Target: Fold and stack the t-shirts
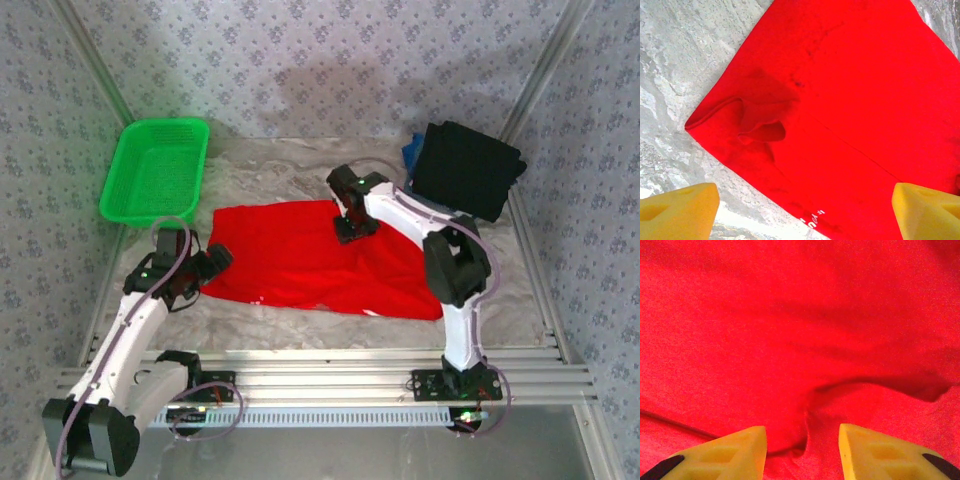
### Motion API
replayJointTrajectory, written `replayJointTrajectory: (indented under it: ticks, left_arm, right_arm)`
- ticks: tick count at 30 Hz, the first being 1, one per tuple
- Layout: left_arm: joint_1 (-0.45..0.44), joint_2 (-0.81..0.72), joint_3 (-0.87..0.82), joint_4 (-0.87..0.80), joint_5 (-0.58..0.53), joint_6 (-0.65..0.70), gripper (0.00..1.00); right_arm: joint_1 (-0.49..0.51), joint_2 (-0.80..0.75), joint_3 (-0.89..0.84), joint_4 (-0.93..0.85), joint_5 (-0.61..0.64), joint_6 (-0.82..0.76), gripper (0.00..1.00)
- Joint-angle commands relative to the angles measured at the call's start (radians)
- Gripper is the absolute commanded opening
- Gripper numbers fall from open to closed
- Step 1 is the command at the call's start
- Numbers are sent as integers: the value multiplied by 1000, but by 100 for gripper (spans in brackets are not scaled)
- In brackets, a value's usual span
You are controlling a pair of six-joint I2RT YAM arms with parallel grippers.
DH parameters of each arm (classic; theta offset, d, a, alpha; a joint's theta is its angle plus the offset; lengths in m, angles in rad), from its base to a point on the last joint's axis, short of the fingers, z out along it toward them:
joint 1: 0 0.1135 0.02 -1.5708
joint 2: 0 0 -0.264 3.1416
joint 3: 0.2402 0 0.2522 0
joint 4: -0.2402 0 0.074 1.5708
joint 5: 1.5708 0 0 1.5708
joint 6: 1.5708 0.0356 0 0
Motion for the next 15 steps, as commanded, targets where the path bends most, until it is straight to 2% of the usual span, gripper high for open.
replayJointTrajectory:
  ticks: [1,5,15]
  left_arm:
    - [12,6,27,-11,7,25,90]
    - [21,3,28,-14,9,35,90]
    - [46,4,19,-10,28,45,90]
  right_arm:
    - [32,42,72,-177,110,-108,47]
    - [65,79,101,-210,169,-145,49]
    - [87,144,99,-214,218,-178,51]
